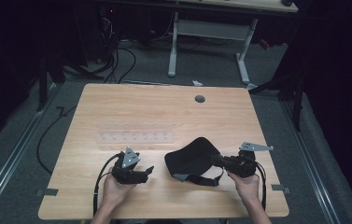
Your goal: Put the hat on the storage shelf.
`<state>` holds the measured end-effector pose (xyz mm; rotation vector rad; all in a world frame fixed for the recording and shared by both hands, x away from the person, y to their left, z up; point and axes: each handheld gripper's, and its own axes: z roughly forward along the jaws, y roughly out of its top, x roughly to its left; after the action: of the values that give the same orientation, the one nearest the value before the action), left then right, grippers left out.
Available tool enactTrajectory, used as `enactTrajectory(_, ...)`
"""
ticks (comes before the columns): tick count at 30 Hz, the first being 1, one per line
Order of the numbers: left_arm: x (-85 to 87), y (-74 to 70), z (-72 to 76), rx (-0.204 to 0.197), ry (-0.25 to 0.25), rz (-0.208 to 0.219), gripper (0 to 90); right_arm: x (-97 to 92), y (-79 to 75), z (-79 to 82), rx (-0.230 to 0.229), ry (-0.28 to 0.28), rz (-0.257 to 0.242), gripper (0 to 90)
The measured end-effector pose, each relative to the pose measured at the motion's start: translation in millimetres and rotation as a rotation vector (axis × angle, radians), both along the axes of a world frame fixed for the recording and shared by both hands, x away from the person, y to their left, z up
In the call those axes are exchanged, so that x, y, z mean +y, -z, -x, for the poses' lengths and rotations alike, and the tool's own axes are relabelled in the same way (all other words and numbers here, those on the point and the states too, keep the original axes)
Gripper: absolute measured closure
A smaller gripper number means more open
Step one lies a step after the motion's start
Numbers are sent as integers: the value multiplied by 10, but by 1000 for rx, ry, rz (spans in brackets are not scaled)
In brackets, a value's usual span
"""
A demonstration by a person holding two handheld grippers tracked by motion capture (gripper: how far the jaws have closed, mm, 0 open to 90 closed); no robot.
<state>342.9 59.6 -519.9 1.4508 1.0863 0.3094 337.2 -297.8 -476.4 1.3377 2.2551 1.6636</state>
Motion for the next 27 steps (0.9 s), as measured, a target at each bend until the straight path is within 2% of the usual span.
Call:
enactTrajectory(5, -99, -106, 146, -36, 80, -6, 237, 5, -20, 12, 7, 1, -18, 856)
enactTrajectory(11, -223, -195, 239, -63, 146, -11, 236, 22, -66, 13, 20, 6, -35, 856)
enactTrajectory(21, -368, -268, 248, -75, 193, 10, 220, 107, -83, -20, 57, -2, -32, 856)
enactTrajectory(27, -437, -273, 258, -80, 220, 1, 237, 162, -115, -34, 71, -10, -38, 855)
